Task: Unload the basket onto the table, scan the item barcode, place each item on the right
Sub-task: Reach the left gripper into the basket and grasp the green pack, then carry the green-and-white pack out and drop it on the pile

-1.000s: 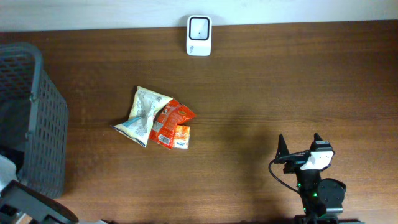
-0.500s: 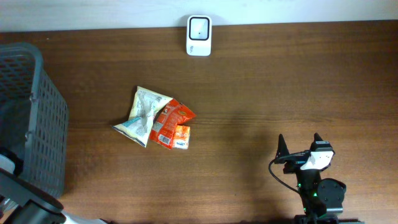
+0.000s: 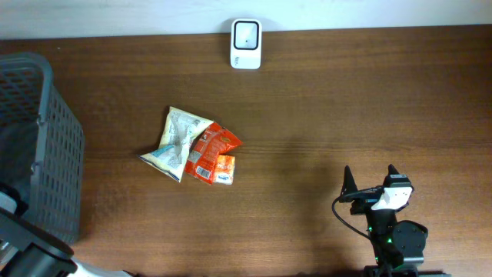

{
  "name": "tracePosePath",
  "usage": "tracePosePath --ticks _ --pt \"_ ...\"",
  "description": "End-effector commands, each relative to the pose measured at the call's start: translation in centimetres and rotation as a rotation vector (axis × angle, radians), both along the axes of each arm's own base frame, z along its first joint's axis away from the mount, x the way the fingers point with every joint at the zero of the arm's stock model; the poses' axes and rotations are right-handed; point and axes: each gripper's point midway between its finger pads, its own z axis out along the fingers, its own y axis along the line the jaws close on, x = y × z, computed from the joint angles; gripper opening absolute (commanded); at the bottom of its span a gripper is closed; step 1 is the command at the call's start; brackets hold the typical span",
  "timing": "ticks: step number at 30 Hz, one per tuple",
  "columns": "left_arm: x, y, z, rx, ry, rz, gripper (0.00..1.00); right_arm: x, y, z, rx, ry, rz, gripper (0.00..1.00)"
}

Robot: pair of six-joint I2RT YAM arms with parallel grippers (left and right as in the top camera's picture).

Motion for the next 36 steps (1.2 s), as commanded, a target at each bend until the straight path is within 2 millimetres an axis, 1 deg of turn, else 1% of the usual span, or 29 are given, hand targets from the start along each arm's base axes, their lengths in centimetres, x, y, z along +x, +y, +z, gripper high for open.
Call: tracePosePath --ticks 1,3,5,7,8,9,10,11,12,14,15,17,19,20,21,22,23,25,26,27,28,30,31,32,33,35,36 --pt "3.1 -2.9 -2.6 -0.168 -0.145 -0.106 0.0 0.0 0.2 -0.3 0.005 0.007 0.011 0.99" --pt "5.4 -3.1 -0.4 -0.148 -0.22 -0.161 0.0 0.0 0.2 -0.3 0.004 0.007 0.011 0.99" --pt "7.7 -3.1 2.9 -0.096 -0.284 -0.215 0.0 0.0 0.2 -0.3 0.004 0.007 0.011 0.99" --pt "10.8 -3.7 8.6 -0.008 -0.386 -0.303 0.0 0.0 0.2 -0.3 0.005 0.007 0.011 0.99" --pt "12.1 -4.4 11.2 0.029 -0.434 -0.347 0.0 0.0 0.2 -0.3 0.005 0.007 0.011 0.99" --pt "12.8 -4.9 12.8 0.05 -0.464 -0.374 0.0 0.0 0.2 -0.3 0.005 0.007 0.011 0.99" --pt "13.7 -5.7 15.0 0.082 -0.501 -0.409 0.0 0.0 0.2 -0.3 0.004 0.007 0.011 0.99" --pt "14.5 -6.6 17.8 0.127 -0.54 -0.447 0.0 0.0 0.2 -0.3 0.005 0.007 0.011 0.99" --pt "15.1 -7.6 20.0 0.162 -0.572 -0.479 0.0 0.0 0.2 -0.3 0.005 0.007 0.011 0.99" --pt "16.1 -10.2 25.3 0.247 -0.656 -0.555 0.0 0.0 0.2 -0.3 0.005 0.007 0.011 0.99" --pt "16.3 -11.5 27.3 0.28 -0.693 -0.587 0.0 0.0 0.2 -0.3 0.005 0.007 0.011 0.99" --pt "16.4 -14.7 32.1 0.363 -0.786 -0.662 0.0 0.0 0.2 -0.3 0.004 0.007 0.011 0.99" --pt "16.1 -17.7 35.2 0.406 -0.854 -0.723 0.0 0.0 0.2 -0.3 0.005 0.007 0.011 0.99" --pt "16.0 -18.9 35.8 0.406 -0.873 -0.748 0.0 0.0 0.2 -0.3 0.005 0.007 0.011 0.99" --pt "16.2 -20.9 36.0 0.382 -0.884 -0.79 0.0 0.0 0.2 -0.3 0.004 0.007 0.011 0.99" --pt "16.4 -22.2 35.7 0.354 -0.881 -0.821 0.0 0.0 0.2 -0.3 0.004 0.007 0.011 0.99" --pt "16.7 -23.5 35.0 0.31 -0.876 -0.845 0.0 0.0 0.2 -0.3 0.005 0.007 0.011 0.99" --pt "17.5 -26.6 32.7 0.189 -0.851 -0.896 0.0 0.0 0.2 -0.3 0.005 0.007 0.011 0.99" --pt "17.9 -28.5 31.5 0.121 -0.834 -0.936 0.0 0.0 0.2 -0.3 0.005 0.007 0.011 0.99" --pt "18.6 -30.9 29.9 0.045 -0.805 -0.995 0.0 0.0 0.2 -0.3 0.005 0.007 0.011 0.98" --pt "19.1 -32.8 28.6 -0.012 -0.773 -1.043 0.0 0.0 0.2 -0.3 0.005 0.007 0.011 0.99" --pt "20.1 -36.8 25.6 -0.108 -0.695 -1.134 0.0 0.0 0.2 -0.3 0.005 0.007 0.011 0.99" --pt "20.4 -38.4 24.3 -0.144 -0.661 -1.169 0.0 0.0 0.2 -0.3 0.005 0.007 0.011 0.99" --pt "20.8 -40.8 22.2 -0.2 -0.601 -1.222 0.0 0.0 0.2 -0.3 0.005 0.007 0.011 0.99" --pt "21.0 -42.7 20.6 -0.239 -0.554 -1.26 0.0 0.0 0.2 -0.3 0.005 0.007 0.011 0.99" --pt "21.4 -45.6 17.8 -0.296 -0.476 -1.318 0.0 0.0 0.2 -0.3 0.005 0.007 0.011 0.99" --pt "21.5 -46.7 16.6 -0.318 -0.442 -1.339 0.0 0.0 0.2 -0.3 0.005 0.007 0.011 0.99"
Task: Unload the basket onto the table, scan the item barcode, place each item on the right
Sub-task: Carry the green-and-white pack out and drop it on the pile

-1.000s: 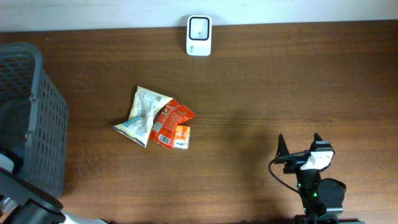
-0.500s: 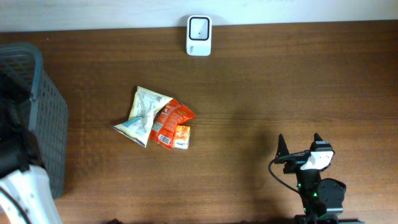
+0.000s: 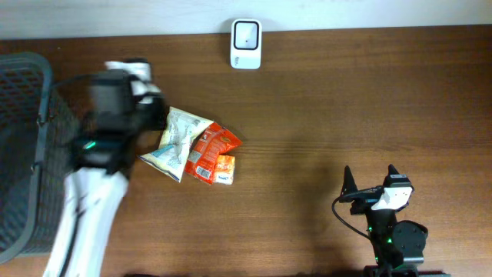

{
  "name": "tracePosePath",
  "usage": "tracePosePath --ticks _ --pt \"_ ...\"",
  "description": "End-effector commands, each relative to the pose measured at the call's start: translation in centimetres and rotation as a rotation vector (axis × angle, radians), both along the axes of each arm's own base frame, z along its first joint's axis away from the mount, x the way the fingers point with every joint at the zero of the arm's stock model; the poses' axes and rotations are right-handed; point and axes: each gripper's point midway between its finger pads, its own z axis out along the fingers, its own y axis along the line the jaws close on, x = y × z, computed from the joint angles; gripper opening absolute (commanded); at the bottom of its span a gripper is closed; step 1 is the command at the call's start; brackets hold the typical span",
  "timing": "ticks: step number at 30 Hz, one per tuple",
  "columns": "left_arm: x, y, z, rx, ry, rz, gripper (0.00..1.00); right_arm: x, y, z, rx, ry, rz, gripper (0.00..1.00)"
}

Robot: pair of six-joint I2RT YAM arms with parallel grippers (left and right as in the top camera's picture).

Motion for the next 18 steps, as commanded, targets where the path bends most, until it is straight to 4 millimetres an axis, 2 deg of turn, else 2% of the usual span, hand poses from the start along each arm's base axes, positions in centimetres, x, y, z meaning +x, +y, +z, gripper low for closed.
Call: tracePosePath --ticks 1,6,8,11,12,13,14,17,18 --pt "0.2 -4.9 -5.4 0.01 0.145 -0.114 0.0 0.0 0.2 -0.3 0.004 0.007 0.011 0.99" --pt "-0.2 -8.1 -10.7 0.046 0.28 -0.189 0.0 0.0 0.2 -0.3 0.004 0.007 0.011 0.99" --pt "-0.4 -9.0 -12.0 0.057 0.312 -0.21 0.0 0.0 0.2 -0.3 0.004 0.007 0.011 0.99" --pt "-0.7 -9.5 -12.6 0.063 0.327 -0.224 0.03 0.0 0.2 -0.3 0.004 0.007 0.011 0.99" --pt "-0.8 -9.8 -12.6 0.065 0.327 -0.232 0.15 0.0 0.2 -0.3 0.004 0.007 0.011 0.99" --pt "-0.9 -10.1 -12.6 0.067 0.327 -0.241 0.36 0.0 0.2 -0.3 0.004 0.007 0.011 0.99" --pt "-1.0 -10.3 -12.6 0.068 0.327 -0.245 0.44 0.0 0.2 -0.3 0.004 0.007 0.011 0.99" --pt "-0.7 -10.0 -12.3 0.095 0.308 -0.228 0.57 0.0 0.2 -0.3 0.004 0.007 0.011 0.99" --pt "-0.5 -9.9 -12.0 0.098 0.297 -0.223 0.72 0.0 0.2 -0.3 0.004 0.007 0.011 0.99"
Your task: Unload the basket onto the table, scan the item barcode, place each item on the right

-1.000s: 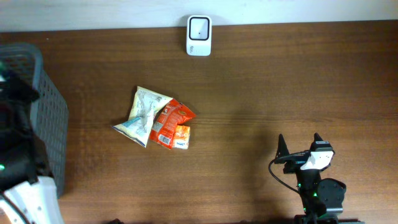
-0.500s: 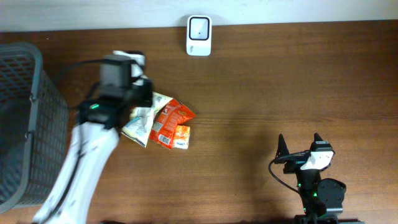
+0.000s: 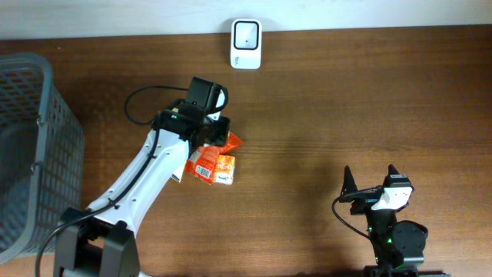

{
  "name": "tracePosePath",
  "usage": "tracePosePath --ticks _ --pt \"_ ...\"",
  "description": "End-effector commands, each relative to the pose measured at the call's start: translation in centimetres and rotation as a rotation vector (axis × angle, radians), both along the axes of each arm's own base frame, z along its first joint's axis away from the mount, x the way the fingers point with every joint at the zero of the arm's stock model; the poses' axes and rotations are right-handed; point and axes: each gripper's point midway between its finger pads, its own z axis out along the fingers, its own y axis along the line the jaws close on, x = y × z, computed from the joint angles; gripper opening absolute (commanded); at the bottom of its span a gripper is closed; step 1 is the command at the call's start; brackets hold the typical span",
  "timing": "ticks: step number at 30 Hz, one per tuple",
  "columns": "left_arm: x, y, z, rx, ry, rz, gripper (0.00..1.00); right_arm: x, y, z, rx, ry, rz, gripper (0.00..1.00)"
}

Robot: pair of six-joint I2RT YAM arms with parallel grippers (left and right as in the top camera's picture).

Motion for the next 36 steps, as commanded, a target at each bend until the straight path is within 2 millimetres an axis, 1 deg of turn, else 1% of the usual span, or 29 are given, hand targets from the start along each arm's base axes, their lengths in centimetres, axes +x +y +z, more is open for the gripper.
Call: tracePosePath --ticks 1,2,3,5,7,9,10,11,12,14,16,19,21,22,25,28,33,36 --pt "0.6 0.6 1.3 0.016 -0.043 0.025 0.78 0.0 0.2 -0.3 0.004 0.007 0.011 0.99" --pt "0.9 1.1 2.3 0.008 -0.063 0.038 0.8 0.0 0.2 -0.3 0.004 0.007 0.011 0.99" --pt "1.2 1.5 3.3 0.0 -0.085 0.051 0.86 0.0 0.2 -0.3 0.003 0.007 0.011 0.99" --pt "1.9 3.0 6.4 -0.022 -0.148 0.09 0.87 0.0 0.2 -0.3 0.004 0.007 0.011 0.99" --pt "2.4 5.3 10.1 -0.046 -0.226 0.146 0.9 0.0 0.2 -0.3 0.003 0.007 0.011 0.99" --pt "2.4 8.5 14.4 -0.064 -0.33 0.216 0.9 0.0 0.2 -0.3 0.004 0.007 0.011 0.99" --pt "2.2 9.9 16.0 -0.061 -0.371 0.24 0.96 0.0 0.2 -0.3 0.004 0.007 0.011 0.99" --pt "2.0 11.7 17.5 -0.045 -0.416 0.273 0.98 0.0 0.2 -0.3 0.003 0.007 0.011 0.99" --pt "1.4 14.4 19.2 -0.019 -0.471 0.346 0.99 0.0 0.2 -0.3 0.004 0.007 0.011 0.99" --pt "-0.1 18.9 21.6 0.023 -0.539 0.47 0.99 0.0 0.2 -0.3 0.004 0.007 0.011 0.99" --pt "-1.6 22.4 23.0 0.064 -0.58 0.573 0.99 0.0 0.2 -0.3 0.004 0.007 0.011 0.99" --pt "-3.5 26.7 23.9 0.1 -0.601 0.694 0.99 0.0 0.2 -0.3 0.004 0.007 0.011 0.99" --pt "-4.5 29.3 23.9 0.123 -0.6 0.767 0.99 0.0 0.2 -0.3 0.004 0.007 0.011 0.99" --pt "-5.3 31.1 23.6 0.141 -0.59 0.821 0.99 0.0 0.2 -0.3 0.004 0.007 0.011 0.99" --pt "-6.7 33.9 23.4 0.166 -0.577 0.903 0.99 0.0 0.2 -0.3 0.004 0.007 0.011 0.99" --pt "-7.2 34.6 23.3 0.174 -0.574 0.926 0.99 0.0 0.2 -0.3 0.004 0.007 0.011 0.99" --pt "-7.2 34.7 23.3 0.174 -0.571 0.928 0.99 0.0 0.2 -0.3 0.004 0.007 0.011 0.99" --pt "-7.4 34.6 22.9 0.174 -0.553 0.928 0.99 0.0 0.2 -0.3 0.004 0.007 0.011 0.99"
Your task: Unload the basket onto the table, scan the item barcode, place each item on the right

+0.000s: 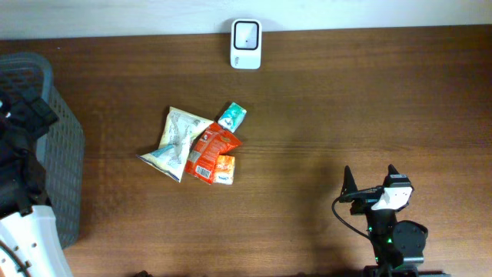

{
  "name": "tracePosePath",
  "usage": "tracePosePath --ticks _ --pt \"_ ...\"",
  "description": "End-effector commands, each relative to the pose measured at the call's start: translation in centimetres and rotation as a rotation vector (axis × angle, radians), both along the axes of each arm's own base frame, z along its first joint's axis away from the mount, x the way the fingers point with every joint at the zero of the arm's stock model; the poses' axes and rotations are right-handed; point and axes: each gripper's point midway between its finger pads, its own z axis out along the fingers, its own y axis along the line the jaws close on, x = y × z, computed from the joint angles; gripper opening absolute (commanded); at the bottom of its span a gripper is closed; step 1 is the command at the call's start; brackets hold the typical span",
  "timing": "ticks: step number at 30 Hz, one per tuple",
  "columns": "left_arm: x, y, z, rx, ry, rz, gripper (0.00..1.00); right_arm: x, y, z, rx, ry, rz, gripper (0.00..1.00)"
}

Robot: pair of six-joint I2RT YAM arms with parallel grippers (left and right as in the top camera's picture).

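Note:
The white barcode scanner (246,34) stands at the table's far edge. Mid-table lies a pile of packets: a pale one (178,137), a red one (209,150) with a white label, a small orange one (225,169) and a teal one (231,115) at its upper right. My left gripper (23,117) is a dark shape over the basket at the far left, well away from the pile; its fingers cannot be made out. My right gripper (370,178) stands open and holds nothing near the front right.
A grey mesh basket (65,165) fills the left edge of the table, with my left arm (31,231) reaching up beside it. Bare brown tabletop (346,108) lies between the pile, the scanner and the right arm.
My left gripper was over the pile's upper right corner; now it is back over the basket at the far left. A teal packet lies where the gripper was. The right arm has not moved.
At first the pile held three packets and my left arm was low by the basket. Then the arm showed blurred just left of the pile, then over its upper right corner. Now a teal packet lies there and the arm is over the basket.

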Motion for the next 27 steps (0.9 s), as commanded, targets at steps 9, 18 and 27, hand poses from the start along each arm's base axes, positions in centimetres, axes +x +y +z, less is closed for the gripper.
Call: tracePosePath --ticks 9,18,27 --pt "-1.0 -0.2 -1.8 -0.028 0.085 0.001 0.99 0.0 0.2 -0.3 0.004 0.007 0.011 0.99" --pt "-1.0 -0.3 -1.9 -0.03 0.089 0.001 0.99 0.0 0.2 -0.3 0.004 0.007 0.011 0.99" --pt "-1.2 -0.4 -2.2 -0.038 0.105 0.001 0.99 0.0 0.2 -0.3 0.004 0.007 0.011 0.99"
